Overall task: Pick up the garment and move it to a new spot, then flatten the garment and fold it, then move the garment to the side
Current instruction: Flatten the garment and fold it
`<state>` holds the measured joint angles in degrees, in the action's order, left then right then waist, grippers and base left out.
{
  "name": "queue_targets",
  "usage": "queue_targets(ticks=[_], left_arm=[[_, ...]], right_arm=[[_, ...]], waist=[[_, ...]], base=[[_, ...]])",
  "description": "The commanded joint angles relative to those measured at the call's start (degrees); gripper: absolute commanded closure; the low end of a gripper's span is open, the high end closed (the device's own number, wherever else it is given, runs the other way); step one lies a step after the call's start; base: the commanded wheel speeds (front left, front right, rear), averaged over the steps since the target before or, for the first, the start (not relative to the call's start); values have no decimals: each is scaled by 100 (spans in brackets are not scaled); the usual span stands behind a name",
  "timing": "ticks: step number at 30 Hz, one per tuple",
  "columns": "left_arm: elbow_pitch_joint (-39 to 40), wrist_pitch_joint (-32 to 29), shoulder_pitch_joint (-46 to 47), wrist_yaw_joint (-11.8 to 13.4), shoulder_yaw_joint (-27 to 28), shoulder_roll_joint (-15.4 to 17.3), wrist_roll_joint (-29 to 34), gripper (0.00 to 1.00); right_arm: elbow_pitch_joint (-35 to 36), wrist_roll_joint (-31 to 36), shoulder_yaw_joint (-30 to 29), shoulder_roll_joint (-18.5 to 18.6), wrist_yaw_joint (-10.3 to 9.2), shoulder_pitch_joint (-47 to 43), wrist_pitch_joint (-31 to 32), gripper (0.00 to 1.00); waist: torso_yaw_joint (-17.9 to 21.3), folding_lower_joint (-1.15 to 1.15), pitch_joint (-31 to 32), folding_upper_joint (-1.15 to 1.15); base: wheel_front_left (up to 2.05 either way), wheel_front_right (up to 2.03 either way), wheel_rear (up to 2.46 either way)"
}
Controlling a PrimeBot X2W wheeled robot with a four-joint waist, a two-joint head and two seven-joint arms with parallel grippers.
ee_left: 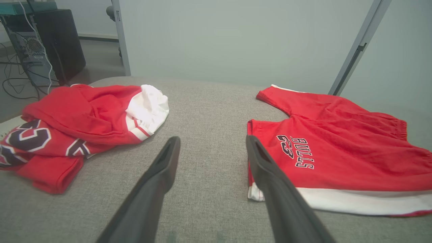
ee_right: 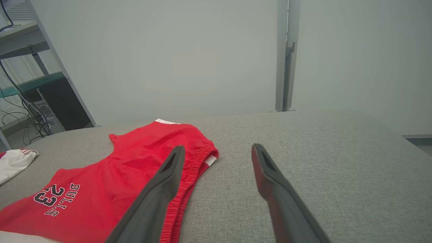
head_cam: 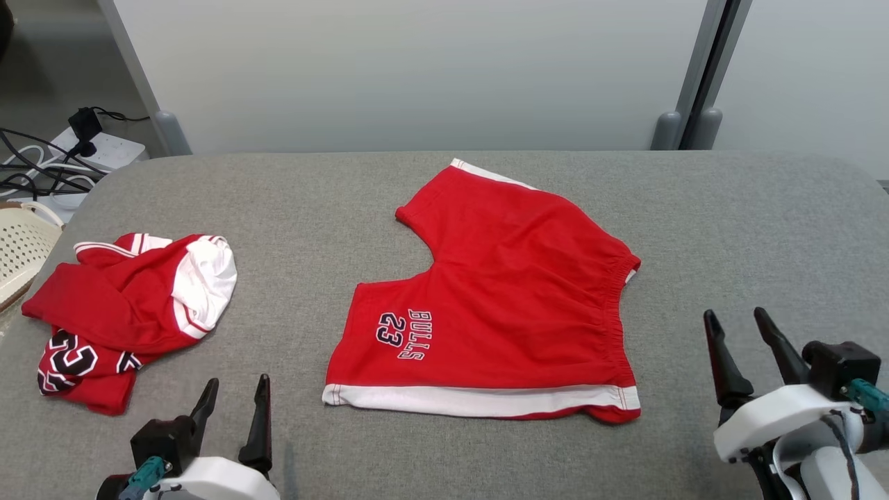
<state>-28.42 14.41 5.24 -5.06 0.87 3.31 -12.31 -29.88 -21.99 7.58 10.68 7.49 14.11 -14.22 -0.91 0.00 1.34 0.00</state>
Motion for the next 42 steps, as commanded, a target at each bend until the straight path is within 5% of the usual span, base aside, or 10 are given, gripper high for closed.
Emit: queue_targets(ticks=[1,28,42], left_arm=[[190,59,62,-68,218,58,171,0],[467,59,-208,-48,230,-43,213,0],[264,59,-150,-170,-374,-43,43,0]], right_arm=[[244,256,111,24,0,-37,-77,0],[248,646,-5,-254,0,-476,-77,0],[-772,276,799,-193,0,-272,-78,0]], waist=[[4,0,21,0],[-68,0,22,0],[-501,0,-120,0]], base=[[0,0,0],[0,0,0],[0,0,0]])
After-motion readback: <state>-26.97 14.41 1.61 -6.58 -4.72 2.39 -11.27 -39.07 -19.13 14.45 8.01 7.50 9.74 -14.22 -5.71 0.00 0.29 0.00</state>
